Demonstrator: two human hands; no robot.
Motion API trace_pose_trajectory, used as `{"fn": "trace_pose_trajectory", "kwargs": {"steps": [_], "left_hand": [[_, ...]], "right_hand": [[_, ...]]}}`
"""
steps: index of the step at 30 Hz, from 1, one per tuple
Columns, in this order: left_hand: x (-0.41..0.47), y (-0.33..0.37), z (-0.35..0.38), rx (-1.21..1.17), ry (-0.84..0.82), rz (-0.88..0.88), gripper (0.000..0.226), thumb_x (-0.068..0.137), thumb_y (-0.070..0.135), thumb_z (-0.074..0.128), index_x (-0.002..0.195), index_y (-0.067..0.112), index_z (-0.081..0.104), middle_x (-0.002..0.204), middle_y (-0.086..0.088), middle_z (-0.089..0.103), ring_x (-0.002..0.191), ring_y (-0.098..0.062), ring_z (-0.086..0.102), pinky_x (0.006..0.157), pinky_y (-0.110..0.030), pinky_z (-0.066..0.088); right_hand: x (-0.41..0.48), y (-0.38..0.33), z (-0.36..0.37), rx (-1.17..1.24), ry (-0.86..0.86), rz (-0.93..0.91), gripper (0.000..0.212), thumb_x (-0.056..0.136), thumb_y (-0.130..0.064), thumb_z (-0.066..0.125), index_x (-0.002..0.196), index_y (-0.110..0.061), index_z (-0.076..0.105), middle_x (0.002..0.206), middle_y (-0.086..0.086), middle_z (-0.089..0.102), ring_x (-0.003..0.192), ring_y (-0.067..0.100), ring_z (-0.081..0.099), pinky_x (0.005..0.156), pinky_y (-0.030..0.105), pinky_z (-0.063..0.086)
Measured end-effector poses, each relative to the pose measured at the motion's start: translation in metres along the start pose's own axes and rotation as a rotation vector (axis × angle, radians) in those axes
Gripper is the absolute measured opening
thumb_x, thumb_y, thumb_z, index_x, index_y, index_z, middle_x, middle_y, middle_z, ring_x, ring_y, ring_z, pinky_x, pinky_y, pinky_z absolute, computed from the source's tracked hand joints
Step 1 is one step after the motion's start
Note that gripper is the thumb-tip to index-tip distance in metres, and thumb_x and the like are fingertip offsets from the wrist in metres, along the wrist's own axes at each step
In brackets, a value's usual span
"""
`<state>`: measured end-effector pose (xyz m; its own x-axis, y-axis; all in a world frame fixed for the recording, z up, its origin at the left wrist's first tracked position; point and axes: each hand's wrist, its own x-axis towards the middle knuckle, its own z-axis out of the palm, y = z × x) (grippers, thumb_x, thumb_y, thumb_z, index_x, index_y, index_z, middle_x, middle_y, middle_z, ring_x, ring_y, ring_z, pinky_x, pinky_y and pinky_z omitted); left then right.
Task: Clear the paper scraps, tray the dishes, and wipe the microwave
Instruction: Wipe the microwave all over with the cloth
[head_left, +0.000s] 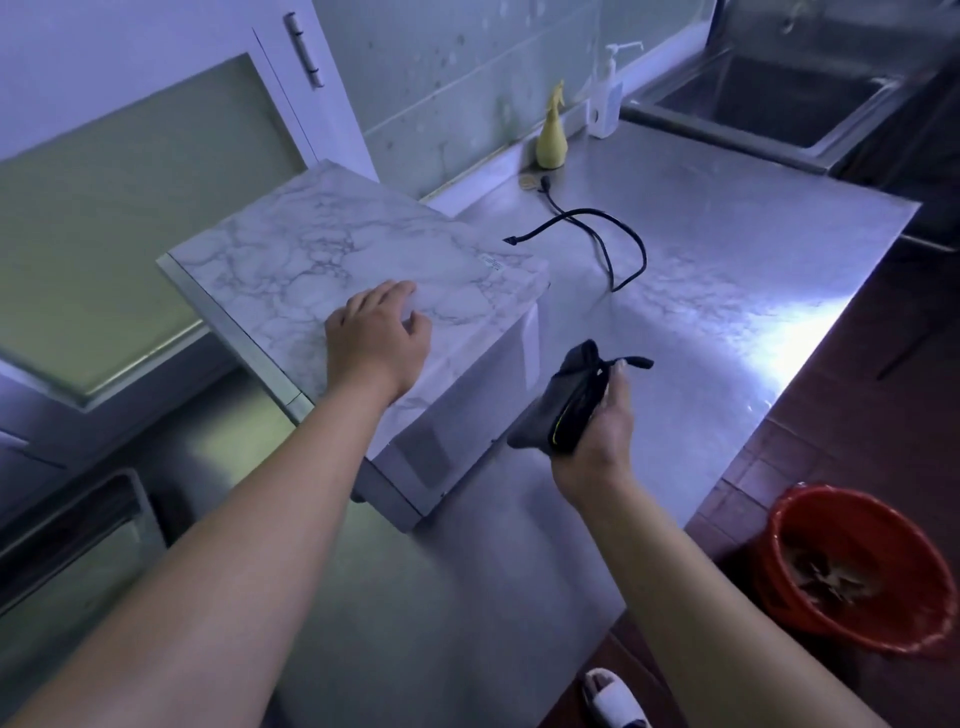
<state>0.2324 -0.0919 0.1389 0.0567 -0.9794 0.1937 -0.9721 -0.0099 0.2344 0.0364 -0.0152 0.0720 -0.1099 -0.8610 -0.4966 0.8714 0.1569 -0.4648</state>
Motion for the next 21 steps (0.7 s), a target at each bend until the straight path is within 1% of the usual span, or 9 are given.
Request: {"fn": "trace_pose_trajectory", "kwargs": {"steps": [3,4,6,7,9,11,15,18,21], "left_hand": [[0.001,0.000,0.001,0.002,0.012,0.008,0.046,0.097,0.030,0.044,0.142,0.024,0.051,0.151,0.003,0.048,0.138,-0.023,0.040,0.115,-0.040,0.028],[0.001,-0.001,0.002,0.003,0.017,0.009,0.046,0.097,0.030,0.044,0.142,0.024,0.052,0.151,0.003,0.048,0.138,-0.023,0.040,0.115,-0.040,0.028],[0.002,-0.002,0.003,0.004,0.025,0.007,0.046,0.097,0.030,0.044,0.142,0.024,0.052,0.151,0.003,0.048,0.138,-0.022,0.040,0.115,-0.040,0.028],[0.003,-0.003,0.004,-0.001,0.025,0.006,0.046,0.097,0.031,0.044,0.142,0.025,0.052,0.151,0.004,0.048,0.138,-0.022,0.039,0.115,-0.040,0.028],[0.004,-0.006,0.005,-0.009,0.014,0.004,0.046,0.097,0.031,0.042,0.142,0.026,0.051,0.151,0.005,0.047,0.139,-0.020,0.038,0.116,-0.040,0.026],[0.004,-0.007,0.007,-0.008,0.003,0.000,0.046,0.097,0.031,0.039,0.142,0.028,0.049,0.152,0.008,0.045,0.140,-0.018,0.035,0.117,-0.041,0.024],[0.005,-0.009,0.008,-0.006,0.008,0.012,0.047,0.096,0.030,0.040,0.142,0.029,0.049,0.152,0.008,0.045,0.140,-0.017,0.035,0.116,-0.042,0.025],[0.007,-0.008,0.008,-0.011,0.012,-0.004,0.047,0.097,0.031,0.041,0.144,0.029,0.049,0.153,0.009,0.044,0.141,-0.016,0.034,0.117,-0.041,0.024],[0.006,-0.008,0.009,-0.006,0.021,-0.008,0.046,0.098,0.032,0.041,0.144,0.030,0.048,0.153,0.010,0.044,0.142,-0.015,0.033,0.117,-0.039,0.022]], "right_hand": [[0.001,-0.004,0.040,-0.088,-0.099,-0.211,0.049,0.105,-0.052,0.031,0.118,-0.026,0.071,0.137,0.001,0.061,0.129,0.013,0.055,0.120,0.040,0.026],[0.004,-0.001,0.052,-0.134,-0.115,-0.240,0.049,0.105,-0.051,0.031,0.112,-0.025,0.072,0.127,-0.001,0.068,0.120,0.014,0.062,0.113,0.037,0.041],[0.009,0.012,0.069,-0.219,-0.123,-0.280,0.051,0.105,-0.050,0.035,0.086,-0.025,0.076,0.094,-0.002,0.070,0.089,0.015,0.064,0.082,0.034,0.049],[0.012,0.022,0.072,-0.272,-0.115,-0.294,0.050,0.104,-0.048,0.039,0.079,-0.025,0.077,0.097,-0.004,0.070,0.091,0.014,0.064,0.089,0.033,0.049],[0.015,0.046,0.073,-0.437,-0.098,-0.383,0.034,0.100,-0.038,0.047,0.090,-0.028,0.078,0.140,-0.009,0.054,0.127,0.004,0.050,0.104,0.018,0.039],[0.018,0.067,0.069,-0.579,-0.050,-0.576,0.022,0.098,-0.024,0.051,0.107,-0.035,0.068,0.159,-0.010,0.028,0.144,-0.002,0.025,0.105,0.004,0.026],[0.027,0.080,0.067,-0.609,0.028,-0.717,0.058,0.088,-0.020,0.052,0.145,-0.024,0.039,0.164,0.001,0.021,0.151,0.005,0.014,0.117,0.012,0.019],[0.031,0.082,0.064,-0.671,-0.023,-0.766,0.070,0.083,-0.015,0.051,0.150,-0.024,0.033,0.167,0.001,0.007,0.150,-0.005,0.004,0.113,0.006,0.011],[0.031,0.087,0.055,-0.755,-0.087,-0.886,0.077,0.078,-0.009,0.049,0.153,-0.009,0.031,0.166,0.013,0.001,0.154,0.011,0.003,0.120,0.016,0.009]]}}
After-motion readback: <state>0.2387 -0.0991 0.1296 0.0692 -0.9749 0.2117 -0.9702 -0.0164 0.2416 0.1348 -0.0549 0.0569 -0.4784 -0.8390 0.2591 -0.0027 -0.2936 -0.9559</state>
